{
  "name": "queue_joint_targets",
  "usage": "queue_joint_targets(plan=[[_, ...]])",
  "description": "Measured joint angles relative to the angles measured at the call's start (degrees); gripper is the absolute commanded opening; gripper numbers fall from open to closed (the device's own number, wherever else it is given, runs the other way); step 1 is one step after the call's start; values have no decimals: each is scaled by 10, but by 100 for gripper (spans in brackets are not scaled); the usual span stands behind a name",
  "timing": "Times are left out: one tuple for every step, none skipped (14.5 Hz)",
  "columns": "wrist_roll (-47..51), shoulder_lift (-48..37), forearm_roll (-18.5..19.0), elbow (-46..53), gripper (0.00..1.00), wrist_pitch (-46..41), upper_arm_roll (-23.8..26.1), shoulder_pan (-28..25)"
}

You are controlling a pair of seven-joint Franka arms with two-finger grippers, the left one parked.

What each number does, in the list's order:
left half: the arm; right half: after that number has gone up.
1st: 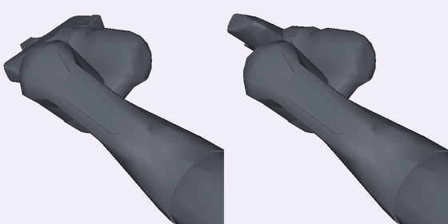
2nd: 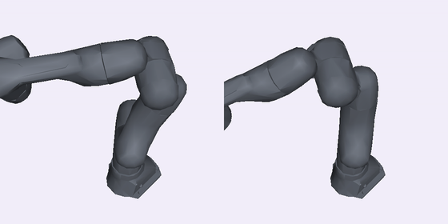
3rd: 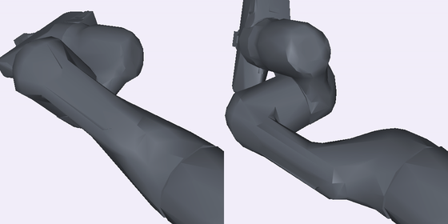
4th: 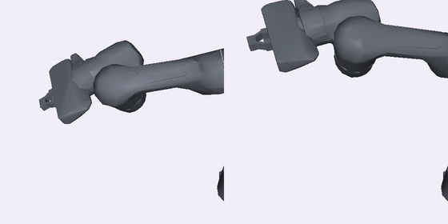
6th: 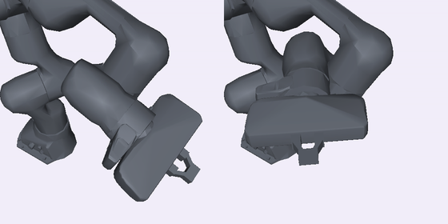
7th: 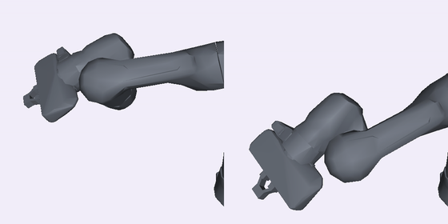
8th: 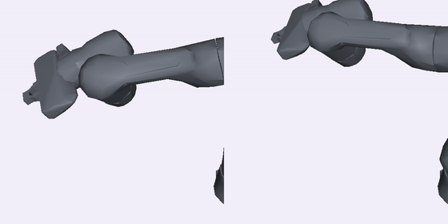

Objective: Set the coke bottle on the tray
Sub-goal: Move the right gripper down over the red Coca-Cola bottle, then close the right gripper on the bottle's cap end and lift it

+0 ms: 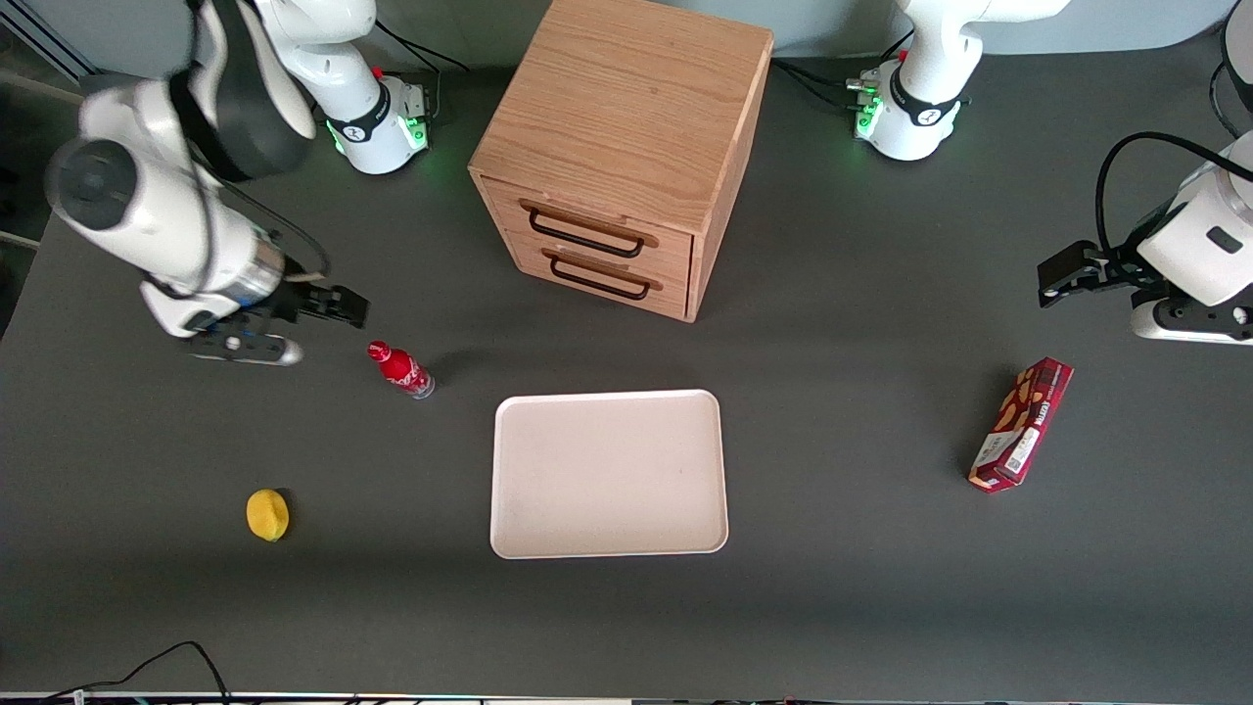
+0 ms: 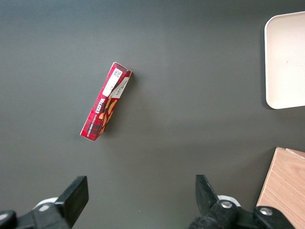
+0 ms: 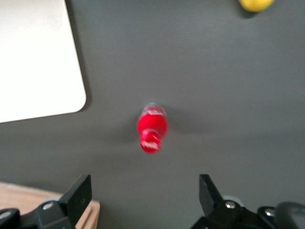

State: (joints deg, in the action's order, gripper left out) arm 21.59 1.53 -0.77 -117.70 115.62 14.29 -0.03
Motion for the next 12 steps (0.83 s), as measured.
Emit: queue_joint_targets(plan=[[3, 8, 0, -30, 100, 45, 3, -1], [4, 16, 2, -54, 100, 81, 2, 0], [4, 22, 7, -71, 100, 108, 1, 0], [4, 28, 12, -83, 91, 128, 0, 1], [4, 33, 15, -89, 78, 142, -1, 1], [4, 37, 16, -94, 62, 151, -1, 1], [3, 38, 17, -98, 47, 159, -1, 1], [3, 38, 21, -103, 34, 166, -1, 1], [3, 38, 26, -105, 20, 172, -1, 1], [4, 38, 30, -106, 3, 172, -1, 1], [3, 38, 32, -106, 0, 173, -1, 1], [3, 38, 32, -106, 0, 173, -1, 1]])
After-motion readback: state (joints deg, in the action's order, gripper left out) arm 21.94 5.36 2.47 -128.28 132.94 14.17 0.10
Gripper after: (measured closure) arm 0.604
